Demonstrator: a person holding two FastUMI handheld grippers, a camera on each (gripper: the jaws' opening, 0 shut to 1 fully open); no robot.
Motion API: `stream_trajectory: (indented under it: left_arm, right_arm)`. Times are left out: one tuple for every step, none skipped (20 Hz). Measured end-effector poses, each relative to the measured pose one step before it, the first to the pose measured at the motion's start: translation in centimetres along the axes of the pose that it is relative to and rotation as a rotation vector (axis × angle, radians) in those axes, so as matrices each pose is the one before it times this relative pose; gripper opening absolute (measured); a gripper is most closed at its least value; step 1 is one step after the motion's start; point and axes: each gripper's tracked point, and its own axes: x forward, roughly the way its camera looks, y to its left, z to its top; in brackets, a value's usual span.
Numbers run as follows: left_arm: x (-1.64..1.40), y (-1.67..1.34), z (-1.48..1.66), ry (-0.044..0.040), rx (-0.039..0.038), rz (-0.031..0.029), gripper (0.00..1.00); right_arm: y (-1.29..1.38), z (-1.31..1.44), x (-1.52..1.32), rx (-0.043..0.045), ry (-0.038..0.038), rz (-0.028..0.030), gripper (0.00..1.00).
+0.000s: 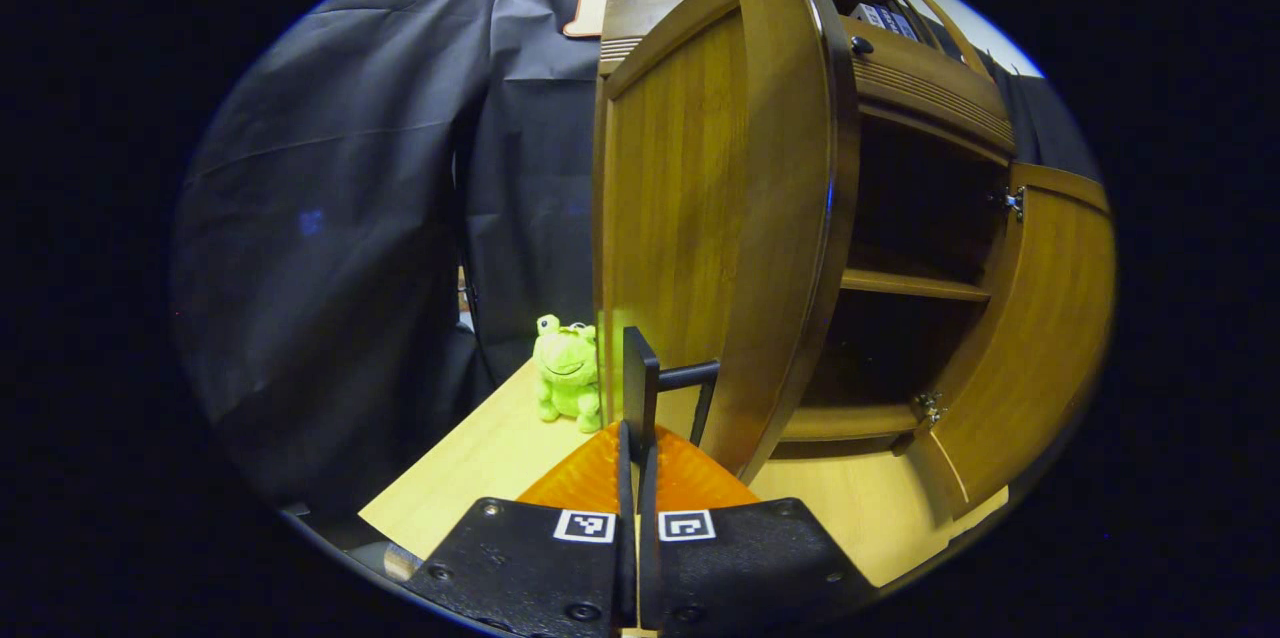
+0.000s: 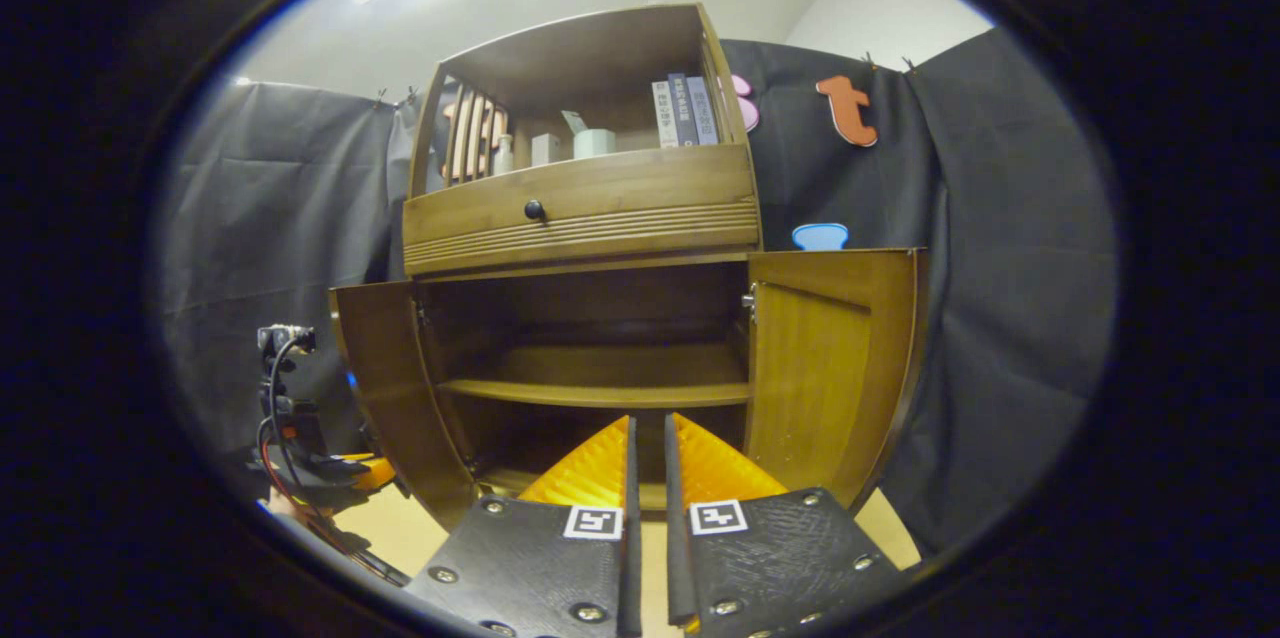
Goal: Open the right door of the double-door shoe cabinet with the right hand, and open the left door with the left hand.
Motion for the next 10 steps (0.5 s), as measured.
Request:
stream_trajectory:
  left_arm:
    - [-0.080,0.095,0.174,-0.00068,0.00198,0.00283,0.01]
    - [0.130,-0.167,0.189,0.00216,-0.00111,0.00004,0.01]
    - [0.123,-0.132,0.108,-0.00048,-0.00161,-0.00188,0.01]
    - [-0.044,0.037,-0.135,0.00263,0.00228,-0.00383,0.01]
    - [-0.169,0.215,-0.287,0.00082,0.00341,-0.00243,0.01]
    - [0.081,0.079,0.062,-0.00243,0.00458,-0.00072,0.01]
    - [0.103,0.087,0.039,0.00164,0.00360,0.00211,0.01]
    - [0.017,0.123,0.036,0.00018,0.00268,0.00253,0.01]
    - [0.057,-0.065,0.064,0.00178,-0.00116,0.00416,0.01]
    - [-0.042,-0.008,-0.005,0.00186,-0.00274,0.00524,0.01]
  right_arm:
    - [0.278,-0.037,0.099,0.00222,0.00183,0.00672,0.11]
    - [0.310,-0.138,0.052,0.00268,0.00240,0.00659,0.11]
    - [0.300,-0.110,0.052,0.00325,0.00254,0.00692,0.11]
    - [0.299,-0.177,0.105,0.00268,0.00350,0.00668,0.11]
    - [0.252,-0.113,0.038,0.00175,0.00390,0.00552,0.11]
    - [0.246,-0.193,0.109,0.00139,0.00406,0.00515,0.11]
    - [0.242,-0.086,0.082,0.00108,0.00300,0.00504,0.11]
    - [0.154,-0.088,0.124,0.00056,0.00200,0.00382,0.10]
    - [0.182,-0.070,0.200,0.00028,0.00200,0.00407,0.10]
    - [0.160,-0.144,0.215,0.00074,0.00312,0.00422,0.11]
